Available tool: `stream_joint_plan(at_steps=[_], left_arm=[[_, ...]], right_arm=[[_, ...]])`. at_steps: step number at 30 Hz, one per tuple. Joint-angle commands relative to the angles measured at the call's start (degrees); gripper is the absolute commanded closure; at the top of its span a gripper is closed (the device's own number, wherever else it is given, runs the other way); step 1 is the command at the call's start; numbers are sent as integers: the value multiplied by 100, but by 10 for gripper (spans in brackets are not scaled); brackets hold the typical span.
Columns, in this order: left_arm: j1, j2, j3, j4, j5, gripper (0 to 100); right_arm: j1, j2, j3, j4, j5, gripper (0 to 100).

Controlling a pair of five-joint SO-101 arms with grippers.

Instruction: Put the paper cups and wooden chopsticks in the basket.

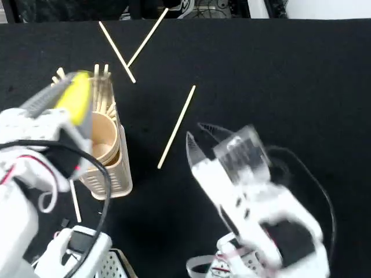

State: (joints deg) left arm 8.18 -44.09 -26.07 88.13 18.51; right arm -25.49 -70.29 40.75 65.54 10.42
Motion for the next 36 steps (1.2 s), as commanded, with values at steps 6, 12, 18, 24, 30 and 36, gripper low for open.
stream_joint_plan(at_steps=[6,12,18,24,30,36], left_arm=[[-3732,97,-48,589,-589,863],[-4725,105,2176,-396,-1820,865],[-5182,35,4629,-2277,-2180,866],[-5376,35,5921,-3156,-2637,866],[-5323,35,6633,-3543,-2778,866],[-5367,35,6835,-3587,-2778,866]], right_arm=[[607,3916,-1499,44,-1723,837],[422,5640,-2053,-79,-3288,787],[9,6888,-2237,-712,-3323,787],[-273,7864,-2519,-1213,-3341,787],[-316,9059,-3257,-1196,-3341,787],[-387,10149,-4576,88,-3314,894]])
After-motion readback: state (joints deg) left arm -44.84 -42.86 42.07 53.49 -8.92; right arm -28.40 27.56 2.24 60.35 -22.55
